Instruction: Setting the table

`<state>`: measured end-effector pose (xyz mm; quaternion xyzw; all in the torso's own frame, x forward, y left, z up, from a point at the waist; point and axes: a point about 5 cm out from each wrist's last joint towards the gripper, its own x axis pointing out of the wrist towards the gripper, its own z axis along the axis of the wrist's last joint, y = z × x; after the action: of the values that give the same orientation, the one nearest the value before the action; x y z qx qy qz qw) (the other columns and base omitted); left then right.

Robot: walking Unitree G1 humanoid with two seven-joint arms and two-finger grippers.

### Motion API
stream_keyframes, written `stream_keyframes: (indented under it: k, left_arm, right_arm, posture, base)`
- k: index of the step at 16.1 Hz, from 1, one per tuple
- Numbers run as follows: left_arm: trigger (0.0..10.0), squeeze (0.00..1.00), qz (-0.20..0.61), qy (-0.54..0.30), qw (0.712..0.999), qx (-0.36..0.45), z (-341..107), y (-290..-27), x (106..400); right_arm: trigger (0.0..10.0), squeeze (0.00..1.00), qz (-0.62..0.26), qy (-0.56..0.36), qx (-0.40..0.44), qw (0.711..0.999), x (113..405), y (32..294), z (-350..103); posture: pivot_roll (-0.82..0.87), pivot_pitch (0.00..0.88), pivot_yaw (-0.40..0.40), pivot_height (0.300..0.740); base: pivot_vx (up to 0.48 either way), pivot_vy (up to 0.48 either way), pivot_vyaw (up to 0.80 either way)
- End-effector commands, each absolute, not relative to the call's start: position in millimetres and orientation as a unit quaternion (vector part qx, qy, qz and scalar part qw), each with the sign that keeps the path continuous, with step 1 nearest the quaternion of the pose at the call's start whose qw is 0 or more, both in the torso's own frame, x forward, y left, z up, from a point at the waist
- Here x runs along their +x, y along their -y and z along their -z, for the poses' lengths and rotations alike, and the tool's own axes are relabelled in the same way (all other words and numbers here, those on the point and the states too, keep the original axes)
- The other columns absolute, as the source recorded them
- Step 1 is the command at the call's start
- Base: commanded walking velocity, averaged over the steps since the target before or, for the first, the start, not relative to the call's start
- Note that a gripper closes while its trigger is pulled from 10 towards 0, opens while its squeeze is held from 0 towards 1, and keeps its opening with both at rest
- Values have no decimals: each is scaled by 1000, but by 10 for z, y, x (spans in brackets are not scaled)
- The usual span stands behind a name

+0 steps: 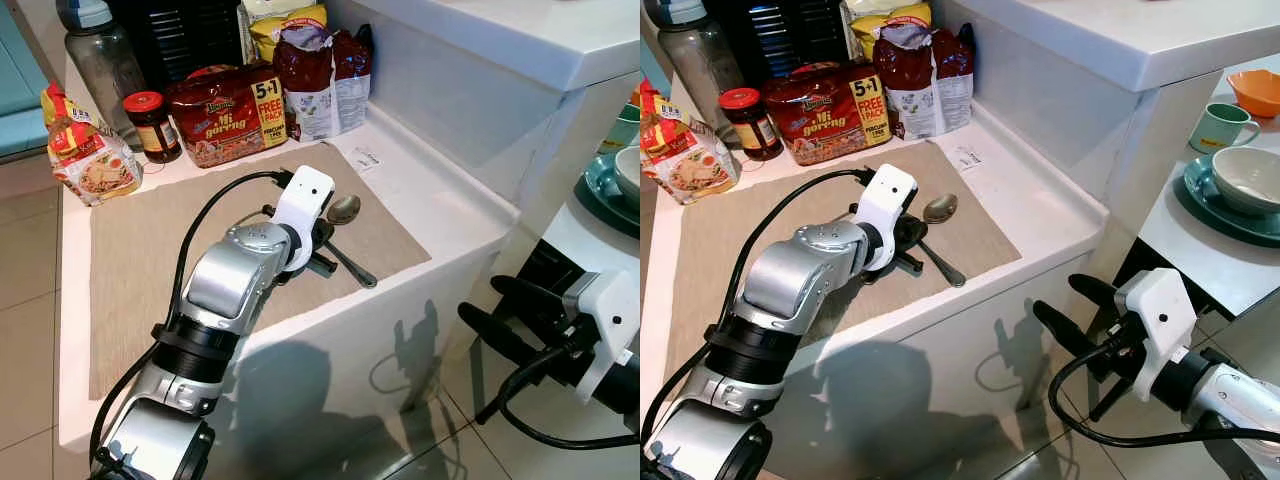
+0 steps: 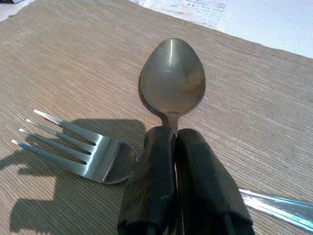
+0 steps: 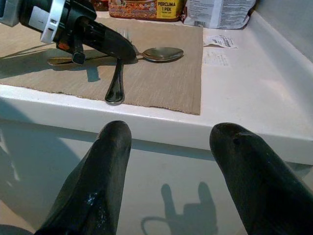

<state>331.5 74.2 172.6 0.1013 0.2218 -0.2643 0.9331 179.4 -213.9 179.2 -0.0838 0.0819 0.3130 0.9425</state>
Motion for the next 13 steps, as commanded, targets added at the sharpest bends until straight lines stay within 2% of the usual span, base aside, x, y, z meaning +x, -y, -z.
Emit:
stream_keyframes:
  k: [1, 2, 5, 7, 8, 9, 13]
  left_arm:
    - [0, 0, 268, -209, 936, 95, -1797, -720, 3333]
    - [0, 0, 272, -191, 940, 81, -1864, -715, 3336]
    - [0, 0, 291, -38, 956, -12, -2370, -819, 3283]
    - [0, 0, 281, -19, 959, -26, -2442, -951, 3235]
    - [0, 0, 275, 60, 960, -12, -2551, -1058, 3141]
    - [10000, 0, 249, 76, 966, -11, -2542, -1143, 3092]
    - [10000, 0, 196, 43, 979, 13, -2258, -1298, 2900]
  right_arm:
    - [10000, 0, -313, -75, -87, 943, 1797, 2139, -1809]
    - [10000, 0, -310, -72, -88, 944, 1803, 2145, -1820]
    - [10000, 0, -293, -45, -76, 952, 1847, 2145, -1872]
    - [10000, 0, -283, -32, -64, 956, 1867, 2124, -1882]
    - [10000, 0, -263, -6, -40, 964, 1916, 2102, -1919]
    - [10000, 0, -244, 15, -30, 969, 1970, 2081, -1950]
    - [10000, 0, -220, 28, 5, 975, 2135, 1906, -1876]
  posture:
    - [-95, 0, 73, 740]
    - [-95, 0, 73, 740]
    - [-83, 0, 68, 740]
    - [-64, 0, 60, 740]
    - [-47, 0, 52, 740]
    - [-30, 0, 42, 740]
    - [23, 0, -2, 740]
  base:
    - [0, 0, 0]
    - [0, 0, 0]
    - [0, 0, 0]
    - [0, 0, 0]
    - [0, 0, 0]
    - [0, 0, 0]
    - [0, 0, 0]
